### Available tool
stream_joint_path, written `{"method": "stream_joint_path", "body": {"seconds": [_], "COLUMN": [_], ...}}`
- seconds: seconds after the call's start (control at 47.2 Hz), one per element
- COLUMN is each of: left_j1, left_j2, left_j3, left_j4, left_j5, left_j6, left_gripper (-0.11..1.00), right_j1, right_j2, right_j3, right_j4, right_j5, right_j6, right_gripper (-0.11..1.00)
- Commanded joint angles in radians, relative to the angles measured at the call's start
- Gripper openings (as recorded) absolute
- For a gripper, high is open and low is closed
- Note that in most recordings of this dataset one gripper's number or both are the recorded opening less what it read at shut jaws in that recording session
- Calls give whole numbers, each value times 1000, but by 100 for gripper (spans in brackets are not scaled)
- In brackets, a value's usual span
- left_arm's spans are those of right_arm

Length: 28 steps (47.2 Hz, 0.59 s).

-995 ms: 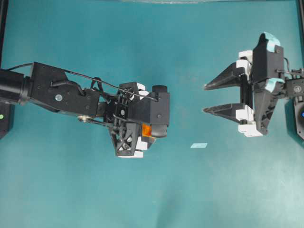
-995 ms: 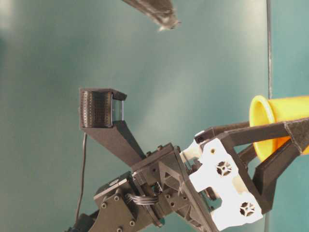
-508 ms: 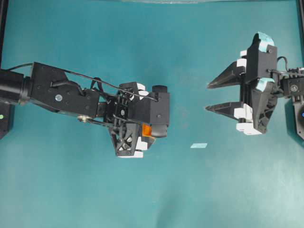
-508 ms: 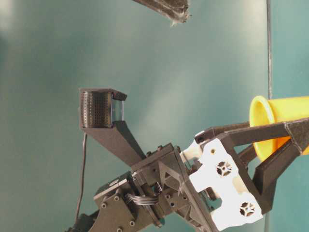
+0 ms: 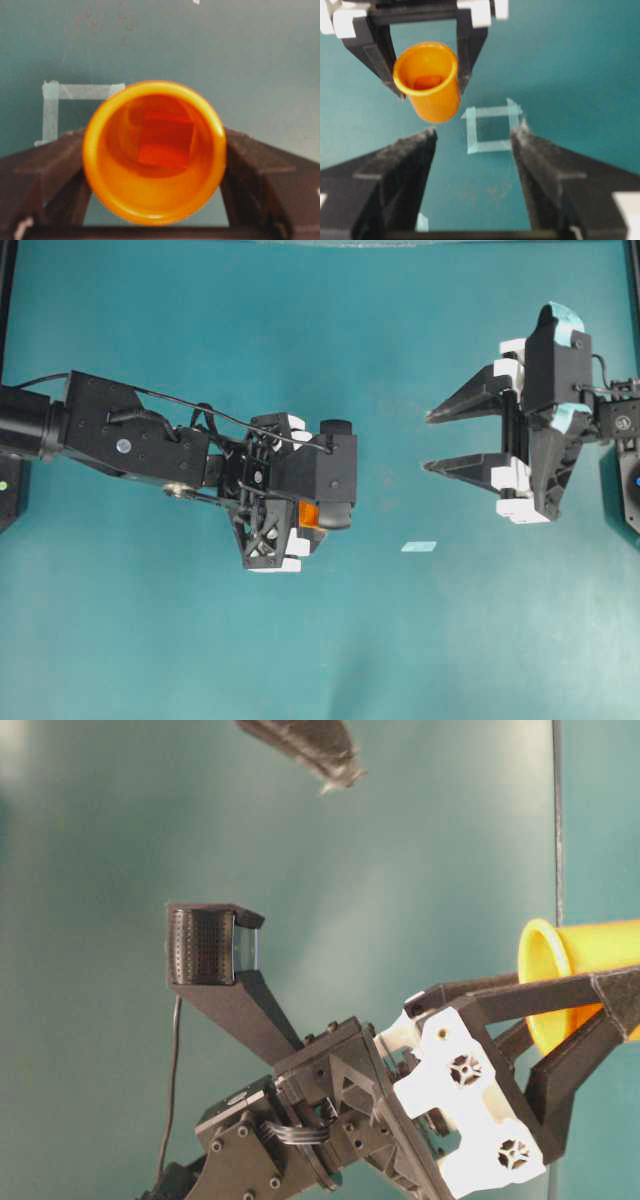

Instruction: Hold the block with right arm and the cup with left arm, then put the block into the cup.

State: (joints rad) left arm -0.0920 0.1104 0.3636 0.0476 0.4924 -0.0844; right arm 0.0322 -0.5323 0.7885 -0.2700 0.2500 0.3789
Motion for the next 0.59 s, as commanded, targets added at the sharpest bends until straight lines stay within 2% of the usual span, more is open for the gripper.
{"method": "stream_joint_path", "body": {"seconds": [0.0,0.275,0.572], "left_j1": [2,2,2], "left_j2": [-21,-21,-21], "left_j3": [-11,-11,-11], "left_j4": [2,2,2], "left_j5": [-3,-3,-3], "left_j6": [2,2,3], "left_gripper": [69,69,69], "right_j1": [0,6,14], "right_j2": [-8,-14,-15], "right_j3": [-29,-31,-32], "right_j4": [-8,-8,-11], "right_j5": [-21,-49,-135], "right_j6": [-12,-78,-179], "right_gripper": [63,63,63]}}
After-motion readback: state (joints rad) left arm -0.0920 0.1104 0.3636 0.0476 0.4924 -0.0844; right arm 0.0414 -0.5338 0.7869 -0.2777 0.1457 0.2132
